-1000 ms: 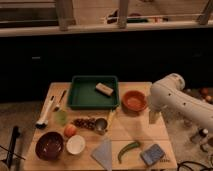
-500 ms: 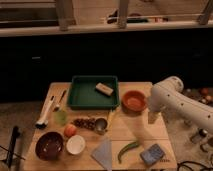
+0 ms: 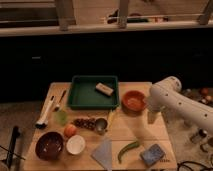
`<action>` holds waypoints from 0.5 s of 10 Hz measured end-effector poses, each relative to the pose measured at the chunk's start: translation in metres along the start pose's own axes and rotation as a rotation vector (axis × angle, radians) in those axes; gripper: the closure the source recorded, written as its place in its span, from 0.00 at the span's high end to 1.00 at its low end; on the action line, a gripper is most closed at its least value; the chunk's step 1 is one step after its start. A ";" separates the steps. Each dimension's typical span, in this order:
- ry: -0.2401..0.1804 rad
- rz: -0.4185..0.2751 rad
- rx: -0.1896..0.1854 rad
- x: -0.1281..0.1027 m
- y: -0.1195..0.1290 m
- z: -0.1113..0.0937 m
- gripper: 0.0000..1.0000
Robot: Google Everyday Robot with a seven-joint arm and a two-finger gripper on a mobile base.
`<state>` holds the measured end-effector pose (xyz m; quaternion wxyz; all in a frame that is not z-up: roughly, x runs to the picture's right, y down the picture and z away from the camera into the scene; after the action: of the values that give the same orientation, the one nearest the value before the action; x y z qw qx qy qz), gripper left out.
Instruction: Place pepper in tray
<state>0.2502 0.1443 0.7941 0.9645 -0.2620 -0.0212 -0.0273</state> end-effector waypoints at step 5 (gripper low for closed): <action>-0.085 -0.241 -0.114 -0.086 0.049 0.033 0.80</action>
<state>0.1663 0.2068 0.7925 0.9359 -0.3130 -0.0918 -0.1331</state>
